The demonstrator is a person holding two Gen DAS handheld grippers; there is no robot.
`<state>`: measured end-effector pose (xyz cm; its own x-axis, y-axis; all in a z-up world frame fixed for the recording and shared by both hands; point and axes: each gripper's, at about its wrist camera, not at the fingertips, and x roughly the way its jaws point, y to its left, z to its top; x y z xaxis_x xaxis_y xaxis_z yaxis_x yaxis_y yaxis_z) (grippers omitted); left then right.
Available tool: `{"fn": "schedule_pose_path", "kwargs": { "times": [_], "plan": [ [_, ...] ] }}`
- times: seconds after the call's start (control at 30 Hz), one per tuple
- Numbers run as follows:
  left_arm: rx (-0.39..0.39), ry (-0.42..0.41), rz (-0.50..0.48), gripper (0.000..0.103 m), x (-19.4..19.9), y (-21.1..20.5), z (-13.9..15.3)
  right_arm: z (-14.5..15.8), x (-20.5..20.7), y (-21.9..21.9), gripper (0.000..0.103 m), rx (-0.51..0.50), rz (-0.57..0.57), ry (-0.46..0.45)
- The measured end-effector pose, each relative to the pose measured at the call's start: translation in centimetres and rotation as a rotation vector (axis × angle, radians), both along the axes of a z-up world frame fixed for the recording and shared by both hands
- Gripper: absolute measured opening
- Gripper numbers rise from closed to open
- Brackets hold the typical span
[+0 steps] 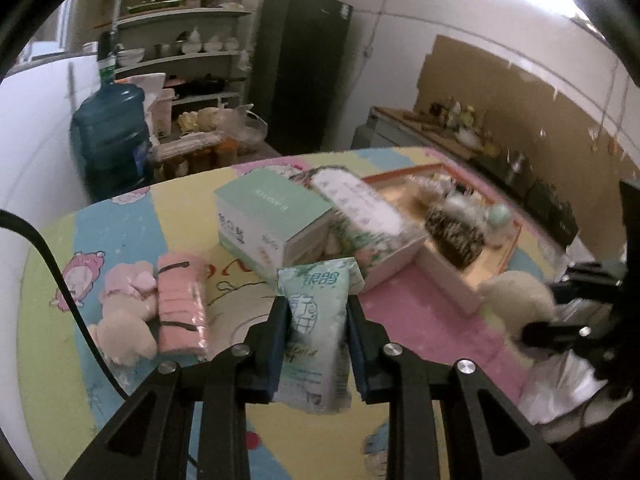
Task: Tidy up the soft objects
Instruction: 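Carry the tissue pack and plush bear toward the wooden box with both grippers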
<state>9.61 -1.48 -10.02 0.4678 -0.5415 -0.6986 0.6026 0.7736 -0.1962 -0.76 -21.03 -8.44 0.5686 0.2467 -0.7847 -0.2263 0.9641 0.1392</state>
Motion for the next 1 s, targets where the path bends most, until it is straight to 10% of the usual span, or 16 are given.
{"fn": "schedule_pose_path", "kwargs": {
  "times": [1.0],
  "plan": [
    [-0.067,-0.035,0.057,0.029,-4.4,-9.3,4.2,3.4,-0.2,-6.7,0.042,0.043,-0.068,-0.096]
  ]
}}
